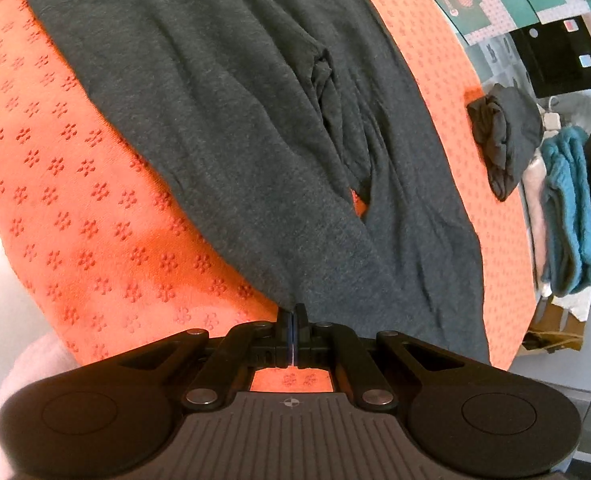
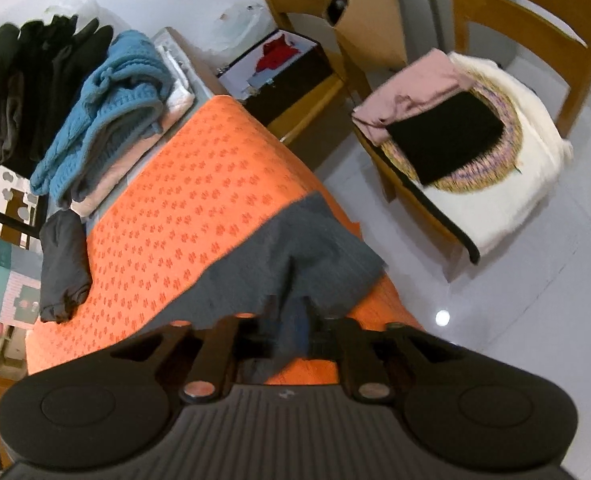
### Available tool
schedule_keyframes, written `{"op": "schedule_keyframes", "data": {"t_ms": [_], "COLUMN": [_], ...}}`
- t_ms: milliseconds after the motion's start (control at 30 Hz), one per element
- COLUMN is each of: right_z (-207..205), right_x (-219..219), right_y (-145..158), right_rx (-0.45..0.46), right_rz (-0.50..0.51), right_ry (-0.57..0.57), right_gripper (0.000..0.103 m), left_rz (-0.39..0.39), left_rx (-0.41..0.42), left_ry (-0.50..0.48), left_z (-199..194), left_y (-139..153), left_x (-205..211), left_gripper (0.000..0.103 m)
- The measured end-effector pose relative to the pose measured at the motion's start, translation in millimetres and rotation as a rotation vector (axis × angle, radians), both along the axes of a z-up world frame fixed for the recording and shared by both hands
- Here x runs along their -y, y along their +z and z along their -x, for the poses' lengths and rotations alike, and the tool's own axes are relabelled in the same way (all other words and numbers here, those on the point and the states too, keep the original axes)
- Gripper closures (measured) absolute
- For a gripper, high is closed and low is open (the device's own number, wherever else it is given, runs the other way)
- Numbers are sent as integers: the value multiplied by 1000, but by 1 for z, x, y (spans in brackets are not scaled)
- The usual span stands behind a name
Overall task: Fold clothes
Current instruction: 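Grasp the trousers edge with the left tool while the right tool grasps another edge, then pull the trousers taut with both tools, then open both tools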
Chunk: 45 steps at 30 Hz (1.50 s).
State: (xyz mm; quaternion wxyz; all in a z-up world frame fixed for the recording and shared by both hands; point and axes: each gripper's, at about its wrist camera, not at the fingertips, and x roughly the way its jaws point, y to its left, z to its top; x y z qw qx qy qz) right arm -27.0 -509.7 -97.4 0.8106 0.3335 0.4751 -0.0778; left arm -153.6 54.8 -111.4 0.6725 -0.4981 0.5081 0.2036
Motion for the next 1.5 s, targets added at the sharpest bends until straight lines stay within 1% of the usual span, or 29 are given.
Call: {"op": "schedule_keyframes", "data": {"t_ms": [33,67,400,433,467,500,533,633,833,900,967,1067,1167,1267,1400,1500], "right_z": [-8,-18,-75,-76,-77,-77,-75,-61,1,26,51,83,108,128,146,155], "right_x": [-4,-8,-47,-48,-50,-48,-46,-35,0,11,19,27,33,38,43,51], "right_y": [-1,-2,-22,-25,-28,-31,-33,-24,28,39,44,30,2,-24,-41,-43], "right_rx": [-2,-10,-106,-113,-121,-131,-134,-96,53,81,96,68,20,-37,-119,-144], "right_rz": [10,31,270,278,286,293,294,273,141,111,91,78,65,58,93,97], "right_ry": [5,16,127,133,137,135,126,94,2,-23,-40,-47,-73,-92,-108,-128], "right_gripper": [62,61,61,70,90,100,100,101,101,101,101,101,100,99,97,96], "left_rz": [-3,-7,-25,-24,-23,-21,-20,-18,9,0,-13,-27,-18,-15,-43,-63], "left_rx": [3,3,1,0,-2,-4,-5,-4,-14,-19,-36,-90,-154,-201,-214,-221], "left_ry": [-1,-5,-35,-37,-39,-41,-44,-64,-132,-182,-238,-310,-356,-383,-413,-414], "left_z": [1,3,8,8,8,7,7,7,3,0,-3,-7,-8,-7,-6,-6], "left_y": [1,1,3,3,2,2,2,5,16,21,23,13,-3,-15,-17,-16], "left_x": [1,2,6,6,6,6,5,3,-4,-3,-1,2,4,7,12,15], "left_gripper": [100,100,100,100,100,100,100,100,100,100,100,100,100,100,99,98]}}
